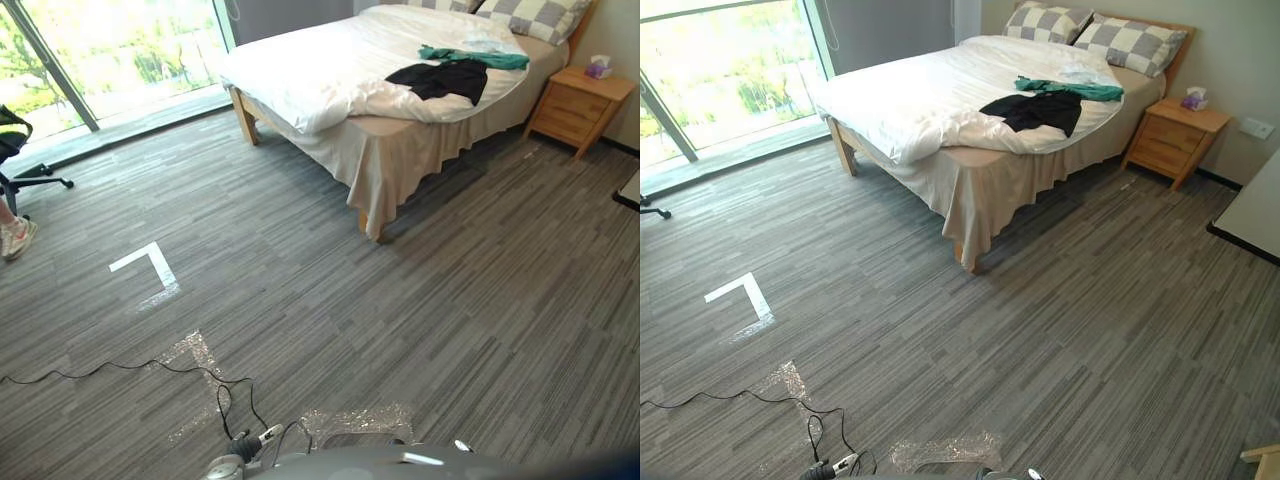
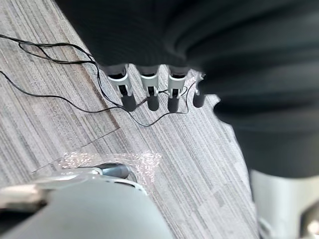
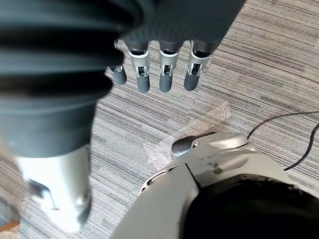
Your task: Tidy the bed and pick cloth on bed and put in laundry
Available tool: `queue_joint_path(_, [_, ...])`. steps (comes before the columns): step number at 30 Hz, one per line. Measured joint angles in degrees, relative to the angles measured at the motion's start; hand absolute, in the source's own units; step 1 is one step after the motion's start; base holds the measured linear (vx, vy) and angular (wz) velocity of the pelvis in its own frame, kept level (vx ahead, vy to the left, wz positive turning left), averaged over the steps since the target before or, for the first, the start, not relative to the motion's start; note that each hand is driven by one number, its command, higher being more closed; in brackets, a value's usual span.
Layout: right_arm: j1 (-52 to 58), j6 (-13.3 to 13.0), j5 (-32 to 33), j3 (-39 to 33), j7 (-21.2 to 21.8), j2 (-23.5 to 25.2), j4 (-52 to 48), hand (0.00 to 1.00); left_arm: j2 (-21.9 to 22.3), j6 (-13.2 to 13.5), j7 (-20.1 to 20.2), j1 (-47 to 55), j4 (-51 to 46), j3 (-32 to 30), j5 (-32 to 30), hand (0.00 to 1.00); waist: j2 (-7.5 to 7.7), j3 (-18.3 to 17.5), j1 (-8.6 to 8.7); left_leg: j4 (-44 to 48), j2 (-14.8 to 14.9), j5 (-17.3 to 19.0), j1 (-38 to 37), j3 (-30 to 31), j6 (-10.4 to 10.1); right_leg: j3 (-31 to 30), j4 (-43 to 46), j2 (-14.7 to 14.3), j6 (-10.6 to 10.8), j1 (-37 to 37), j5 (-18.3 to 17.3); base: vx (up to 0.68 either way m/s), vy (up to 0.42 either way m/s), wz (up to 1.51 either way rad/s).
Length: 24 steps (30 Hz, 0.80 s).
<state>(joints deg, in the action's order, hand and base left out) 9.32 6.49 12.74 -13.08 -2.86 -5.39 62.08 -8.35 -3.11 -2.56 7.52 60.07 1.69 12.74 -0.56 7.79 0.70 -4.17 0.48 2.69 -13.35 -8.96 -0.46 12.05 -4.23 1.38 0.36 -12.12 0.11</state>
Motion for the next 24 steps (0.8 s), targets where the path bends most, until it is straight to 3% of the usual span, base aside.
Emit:
queue_joint_path(8, [-0.42,0.01,-0.01,-0.53,-0.1,0.3,0.23,0.0,-0.84,-0.23,3.09,-0.15,0.0,1.18,-1.12,0.0,0.35,0.32,-0.08,-1.32,-0.08,-0.19,-0.91,-0.2,-0.04,0.54,-0.86,-0.09,0.96,-0.78,-0.62,0.02,0.0,0.01])
queue_joint_path(12, [-0.44,-0.01,-0.06,-1.02,-0.1,0.51,0.21,0.0,-1.1,-0.76,3.44,-0.4,-0.01,1.76,-1.0,0.0,1.0,0.95,-0.13,-1.33,-0.01,0.22,-1.75,-0.28,-0.69,0.63,-0.83,-0.09,1.35,-1.55,-0.88,0.0,-0.004,0.01])
queue_joint_path(24, [-0.47,-0.04,-0.06,-1.02,-0.13,0.57,0.16,0.0,-1.23,-1.67,3.99,-0.64,-0.04,1.85,-2.21,0.0,1.06,1.2,-0.13,-1.38,0.03,0.21,-1.77,-1.36,-0.67,-0.07,-0.82,-0.14,1.2,-1.27,-0.78,-0.03,-0.015,-0.04])
